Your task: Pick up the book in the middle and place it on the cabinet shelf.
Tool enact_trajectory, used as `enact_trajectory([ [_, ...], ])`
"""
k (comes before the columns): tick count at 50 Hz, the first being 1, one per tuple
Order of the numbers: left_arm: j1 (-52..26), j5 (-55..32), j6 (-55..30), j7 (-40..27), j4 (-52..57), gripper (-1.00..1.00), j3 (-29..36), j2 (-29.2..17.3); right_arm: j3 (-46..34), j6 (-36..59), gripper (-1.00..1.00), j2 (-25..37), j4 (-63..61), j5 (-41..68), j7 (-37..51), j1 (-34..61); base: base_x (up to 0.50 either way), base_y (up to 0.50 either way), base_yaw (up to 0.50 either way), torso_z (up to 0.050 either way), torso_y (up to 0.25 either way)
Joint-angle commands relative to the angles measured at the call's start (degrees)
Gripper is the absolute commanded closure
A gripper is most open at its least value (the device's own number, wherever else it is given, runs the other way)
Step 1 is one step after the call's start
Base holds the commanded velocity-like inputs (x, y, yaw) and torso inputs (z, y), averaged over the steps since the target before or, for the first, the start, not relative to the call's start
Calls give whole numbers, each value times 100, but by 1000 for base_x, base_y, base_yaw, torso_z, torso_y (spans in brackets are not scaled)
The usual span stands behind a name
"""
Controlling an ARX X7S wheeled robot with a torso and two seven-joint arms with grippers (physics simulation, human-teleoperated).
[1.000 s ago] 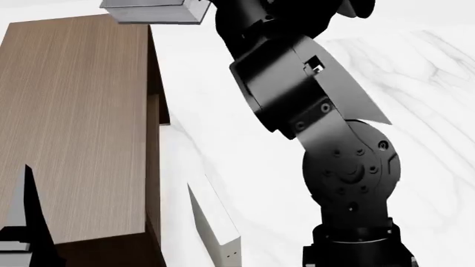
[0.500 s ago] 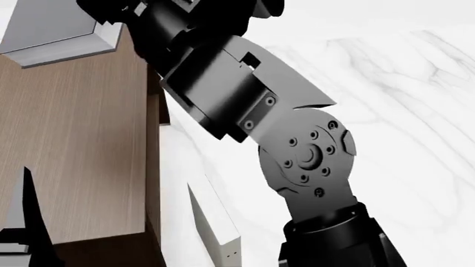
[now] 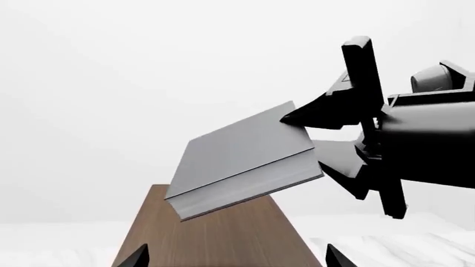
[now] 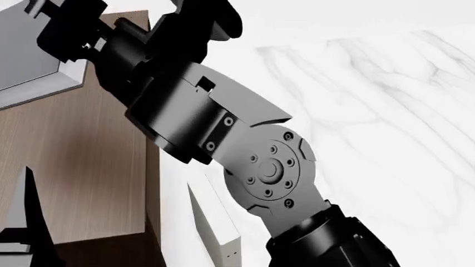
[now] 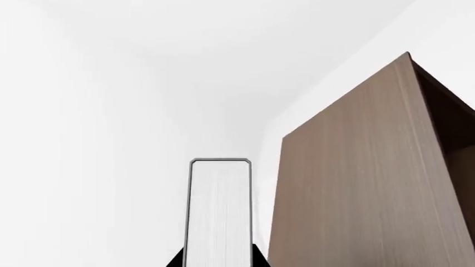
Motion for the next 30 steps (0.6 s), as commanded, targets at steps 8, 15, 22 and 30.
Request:
enact_trajectory([
  [8, 60, 20, 94, -31, -34, -100, 39, -40, -330, -367, 100, 79, -133, 106, -274, -202, 0, 0, 0, 0, 0],
  [15, 49, 42, 130, -29, -80, -100, 78, -31, -464, -442, 100, 99, -80, 95, -336, -301, 0, 0, 0, 0, 1],
  [22, 142, 71, 241, -5, -155, -100, 71, -53, -580, -488, 100, 120, -21, 101, -394, -358, 0, 0, 0, 0, 1],
  [30, 156, 98, 272, -18, -165, -100, 109, -52, -668, -546, 100, 157, 30, 130, -422, -431, 0, 0, 0, 0, 1],
])
